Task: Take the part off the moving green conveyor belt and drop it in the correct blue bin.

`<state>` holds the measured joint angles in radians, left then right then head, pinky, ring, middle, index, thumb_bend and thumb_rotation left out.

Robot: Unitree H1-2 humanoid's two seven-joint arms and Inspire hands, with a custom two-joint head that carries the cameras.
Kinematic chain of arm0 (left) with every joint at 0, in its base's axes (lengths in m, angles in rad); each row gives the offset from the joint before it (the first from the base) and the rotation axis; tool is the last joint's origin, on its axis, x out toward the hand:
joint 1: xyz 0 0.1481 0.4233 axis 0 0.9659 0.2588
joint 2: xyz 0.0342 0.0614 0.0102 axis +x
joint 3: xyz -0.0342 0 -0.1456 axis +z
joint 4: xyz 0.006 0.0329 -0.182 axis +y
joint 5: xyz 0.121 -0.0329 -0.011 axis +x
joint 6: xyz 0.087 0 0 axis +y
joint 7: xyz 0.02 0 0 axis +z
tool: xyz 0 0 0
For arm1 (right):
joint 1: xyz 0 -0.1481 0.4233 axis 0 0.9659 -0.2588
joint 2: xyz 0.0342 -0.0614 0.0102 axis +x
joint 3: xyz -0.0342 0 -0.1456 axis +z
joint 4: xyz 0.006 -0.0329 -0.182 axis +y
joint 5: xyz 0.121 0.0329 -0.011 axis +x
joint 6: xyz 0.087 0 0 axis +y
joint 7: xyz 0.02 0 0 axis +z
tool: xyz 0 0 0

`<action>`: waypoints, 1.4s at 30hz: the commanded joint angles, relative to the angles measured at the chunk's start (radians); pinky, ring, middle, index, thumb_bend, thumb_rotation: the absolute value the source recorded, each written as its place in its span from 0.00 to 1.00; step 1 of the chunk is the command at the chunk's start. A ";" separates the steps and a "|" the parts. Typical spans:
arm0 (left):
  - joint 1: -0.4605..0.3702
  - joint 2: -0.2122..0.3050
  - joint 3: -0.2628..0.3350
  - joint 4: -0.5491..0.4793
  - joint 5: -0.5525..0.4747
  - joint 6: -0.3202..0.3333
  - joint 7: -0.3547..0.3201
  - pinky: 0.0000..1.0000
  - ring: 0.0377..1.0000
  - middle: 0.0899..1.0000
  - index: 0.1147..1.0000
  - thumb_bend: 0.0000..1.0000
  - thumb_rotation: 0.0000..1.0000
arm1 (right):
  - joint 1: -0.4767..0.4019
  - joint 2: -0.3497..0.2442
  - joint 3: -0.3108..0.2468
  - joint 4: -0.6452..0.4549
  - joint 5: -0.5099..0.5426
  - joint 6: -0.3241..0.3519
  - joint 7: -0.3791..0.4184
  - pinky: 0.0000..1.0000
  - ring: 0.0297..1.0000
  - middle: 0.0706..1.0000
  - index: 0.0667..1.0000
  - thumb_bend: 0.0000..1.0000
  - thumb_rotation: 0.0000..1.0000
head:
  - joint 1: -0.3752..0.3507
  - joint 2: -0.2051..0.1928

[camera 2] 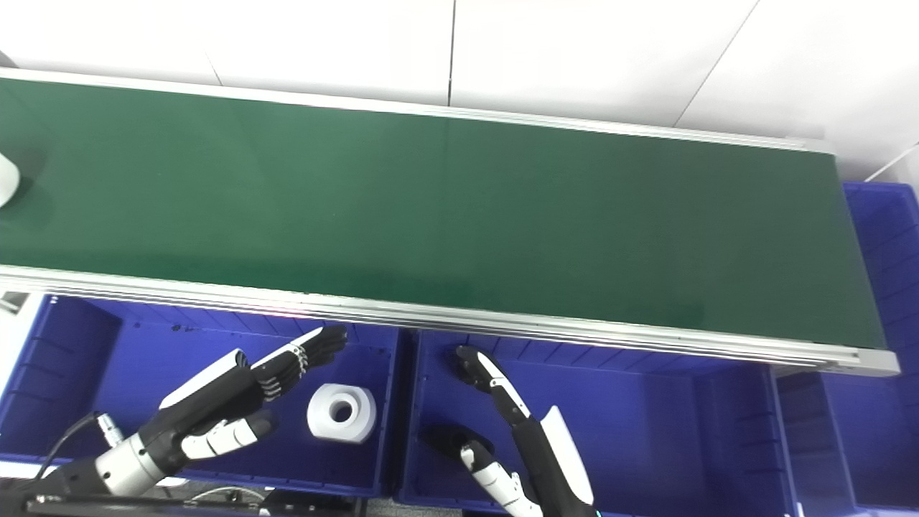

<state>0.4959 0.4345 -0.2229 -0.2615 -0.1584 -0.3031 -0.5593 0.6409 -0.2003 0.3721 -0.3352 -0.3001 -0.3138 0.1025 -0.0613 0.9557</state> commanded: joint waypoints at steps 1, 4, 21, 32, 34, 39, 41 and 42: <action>0.000 0.012 0.001 -0.022 0.003 -0.026 0.007 1.00 1.00 1.00 1.00 0.42 0.84 | 0.007 -0.001 0.000 -0.024 0.018 -0.043 -0.001 0.87 0.91 0.93 0.93 0.54 1.00 | 0.001 -0.001; 0.003 0.014 0.002 -0.030 -0.001 -0.011 0.009 1.00 1.00 1.00 1.00 0.42 0.83 | 0.008 -0.001 0.000 -0.026 0.015 -0.043 -0.002 0.87 0.92 0.93 0.93 0.55 1.00 | 0.000 0.000; 0.008 0.015 0.002 -0.031 0.006 -0.018 0.009 1.00 1.00 1.00 1.00 0.42 0.82 | 0.017 0.000 0.000 -0.025 0.005 -0.041 -0.005 0.87 0.92 0.93 0.93 0.56 1.00 | 0.010 0.003; 0.012 0.016 0.000 -0.018 -0.016 -0.034 0.000 1.00 1.00 1.00 1.00 0.42 0.82 | 0.020 0.001 0.002 -0.027 0.003 -0.044 -0.007 0.87 0.92 0.93 0.93 0.54 1.00 | 0.010 0.007; 0.014 0.013 -0.002 -0.014 -0.008 -0.041 0.001 1.00 1.00 1.00 1.00 0.42 0.82 | 0.023 -0.001 0.001 -0.020 0.004 -0.051 -0.009 0.87 0.91 0.93 0.93 0.54 1.00 | 0.066 -0.022; 0.033 -0.014 -0.014 0.011 0.028 -0.069 0.021 1.00 1.00 1.00 1.00 0.43 0.78 | 0.030 -0.028 -0.011 0.036 0.013 -0.120 -0.020 0.88 0.92 0.94 0.93 0.54 1.00 | 0.186 -0.127; 0.041 -0.023 -0.020 0.015 0.057 -0.075 0.034 1.00 1.00 1.00 1.00 0.44 0.74 | 0.032 -0.036 -0.017 0.061 0.009 -0.146 -0.029 0.88 0.92 0.94 0.93 0.54 1.00 | 0.208 -0.163; 0.042 -0.027 -0.023 0.016 0.076 -0.077 0.041 1.00 1.00 1.00 1.00 0.44 0.72 | 0.033 -0.040 -0.017 0.075 0.009 -0.152 -0.037 0.88 0.92 0.94 0.93 0.55 1.00 | 0.220 -0.192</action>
<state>0.5210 0.4120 -0.2437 -0.2299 -0.1052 -0.3406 -0.5349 0.6539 -0.2330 0.3579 -0.2563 -0.2993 -0.3994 0.0937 0.1579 0.7627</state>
